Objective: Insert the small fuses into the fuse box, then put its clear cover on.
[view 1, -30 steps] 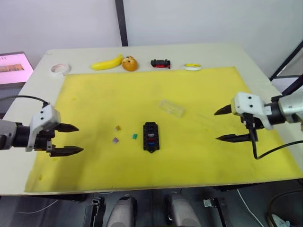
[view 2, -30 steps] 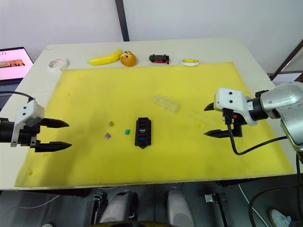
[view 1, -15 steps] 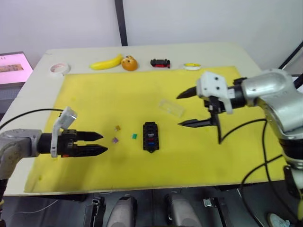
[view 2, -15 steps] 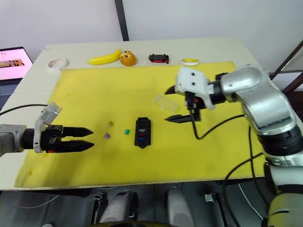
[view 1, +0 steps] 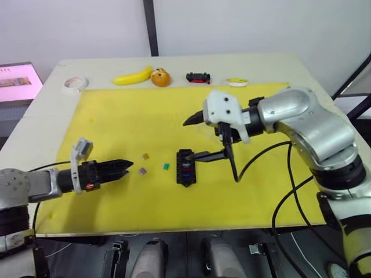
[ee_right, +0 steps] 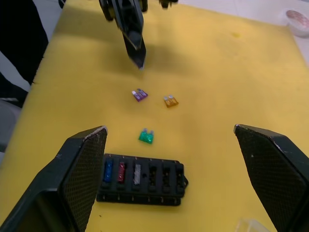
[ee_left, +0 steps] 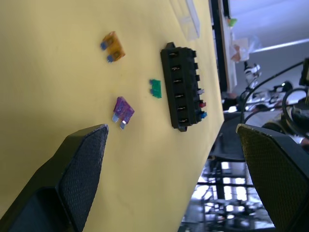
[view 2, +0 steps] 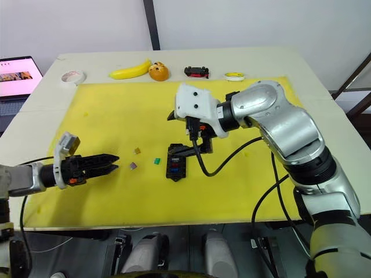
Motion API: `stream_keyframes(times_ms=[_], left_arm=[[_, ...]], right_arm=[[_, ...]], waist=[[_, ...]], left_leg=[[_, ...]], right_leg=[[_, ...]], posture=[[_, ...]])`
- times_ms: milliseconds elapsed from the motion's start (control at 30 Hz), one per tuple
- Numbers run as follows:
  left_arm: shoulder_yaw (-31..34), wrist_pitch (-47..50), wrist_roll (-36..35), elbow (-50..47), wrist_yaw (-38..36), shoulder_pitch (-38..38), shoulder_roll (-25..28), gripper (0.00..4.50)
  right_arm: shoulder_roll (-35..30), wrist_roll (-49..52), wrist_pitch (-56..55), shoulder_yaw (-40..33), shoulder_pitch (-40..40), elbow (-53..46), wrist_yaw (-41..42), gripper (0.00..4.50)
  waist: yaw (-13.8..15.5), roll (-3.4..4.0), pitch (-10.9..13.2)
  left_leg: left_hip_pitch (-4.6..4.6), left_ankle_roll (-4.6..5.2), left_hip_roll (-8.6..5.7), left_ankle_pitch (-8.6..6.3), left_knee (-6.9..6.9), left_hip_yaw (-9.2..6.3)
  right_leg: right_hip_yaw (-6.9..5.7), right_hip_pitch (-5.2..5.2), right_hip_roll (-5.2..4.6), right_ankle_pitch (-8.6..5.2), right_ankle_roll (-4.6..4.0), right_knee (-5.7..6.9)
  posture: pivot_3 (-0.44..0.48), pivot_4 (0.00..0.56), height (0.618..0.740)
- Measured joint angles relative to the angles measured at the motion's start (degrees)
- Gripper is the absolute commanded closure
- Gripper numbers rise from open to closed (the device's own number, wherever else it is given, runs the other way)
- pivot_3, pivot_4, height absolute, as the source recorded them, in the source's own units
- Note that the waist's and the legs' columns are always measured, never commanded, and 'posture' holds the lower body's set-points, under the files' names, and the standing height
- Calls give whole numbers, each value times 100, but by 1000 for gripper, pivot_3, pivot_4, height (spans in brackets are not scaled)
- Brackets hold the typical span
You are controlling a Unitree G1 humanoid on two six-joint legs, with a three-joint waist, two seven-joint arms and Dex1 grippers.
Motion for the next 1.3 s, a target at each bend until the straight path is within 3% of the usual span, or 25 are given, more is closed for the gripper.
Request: stream_keyframes(times_ms=[467,567,633,1300], left_arm=[[-32,5,-8,212,594,-219,-514,0],[-55,5,10,228,668,-261,-581,848],[-102,-1,78,280,754,-294,-662,1734],[-449,-75,510,767,475,-732,-851,1734]], right_arm=[[73,8,118,48,-1,-30,-154,48],[84,7,122,65,-3,-30,-179,0],[84,6,122,70,-3,-30,-185,0],[59,-6,131,95,-2,-125,-249,0]], waist=[[141,2,-2],[158,1,-2],[156,1,-2],[165,0,-3]], left_leg=[[2,-9,-25,5,-1,2],[2,-10,-37,5,-1,1],[1,-10,-45,5,-1,2],[1,-14,-77,8,-1,-6]], right_leg=[[-5,3,-33,1,1,-1],[-11,5,-48,1,1,-2],[-11,7,-55,1,2,-4],[-17,18,-68,4,9,-10]], posture=[[0,150,740],[0,150,740],[0,150,740],[0,150,740]])
